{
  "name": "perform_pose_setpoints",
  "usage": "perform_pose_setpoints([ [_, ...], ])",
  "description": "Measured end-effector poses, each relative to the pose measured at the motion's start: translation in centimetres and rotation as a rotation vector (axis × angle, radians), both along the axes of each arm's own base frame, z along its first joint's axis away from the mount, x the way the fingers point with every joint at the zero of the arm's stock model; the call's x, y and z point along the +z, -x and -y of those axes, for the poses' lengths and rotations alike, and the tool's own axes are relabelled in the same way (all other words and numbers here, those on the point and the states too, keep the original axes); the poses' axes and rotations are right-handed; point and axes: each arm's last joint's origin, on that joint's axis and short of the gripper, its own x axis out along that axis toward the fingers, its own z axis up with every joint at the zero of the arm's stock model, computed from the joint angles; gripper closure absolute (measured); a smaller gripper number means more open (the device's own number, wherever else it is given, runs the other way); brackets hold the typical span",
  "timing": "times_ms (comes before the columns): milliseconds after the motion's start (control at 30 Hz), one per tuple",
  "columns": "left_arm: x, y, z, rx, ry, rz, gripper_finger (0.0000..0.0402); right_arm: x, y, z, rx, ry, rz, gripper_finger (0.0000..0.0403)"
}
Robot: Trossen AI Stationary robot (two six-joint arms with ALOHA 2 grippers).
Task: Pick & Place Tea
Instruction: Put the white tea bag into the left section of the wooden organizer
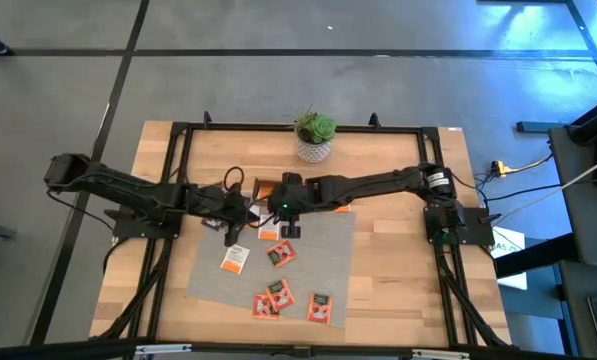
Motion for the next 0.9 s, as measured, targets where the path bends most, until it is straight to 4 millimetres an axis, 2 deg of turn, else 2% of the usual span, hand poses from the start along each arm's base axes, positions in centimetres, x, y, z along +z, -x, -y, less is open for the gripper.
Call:
perform_pose_setpoints([
  [167,-0.5,-1.6,-0.9,0.029,-0.032,-0.025,0.0399,-0.3,0.3,0.5,-0.019,-0.001,-0.044,0.0309],
  [300,-1.2,-2.7,-1.7,0.051,-0.055,-0.118,0.0399,-0.4,0.5,0.5,-0.029,-0.005,-0.064,0.0309],
  [467,-2.2,-3.8,-2.3,0.071,-0.057,-0.223,0.0398,-0.5,1.7,0.7,-0.106,0.044,-0.167,0.0308],
  [567,-2.9,-4.3,-2.5,0.053,-0.047,-0.26,0.0399,-0.6,2.9,0.6,-0.134,0.06,-0.15,0.0308],
  [633,-3.2,-4.5,-2.5,0.039,-0.045,-0.277,0.0399,-1.3,4.0,0.4,-0.147,0.05,-0.123,0.0308],
  [733,-3.7,-4.6,-2.4,0.033,-0.046,-0.297,0.0398,-1.8,6.8,0.2,-0.18,0.016,-0.073,0.0308],
  [900,-3.7,-4.7,-2.3,0.027,-0.046,-0.297,0.0399,-0.8,12.2,-0.7,-0.181,-0.046,0.146,0.0308],
])
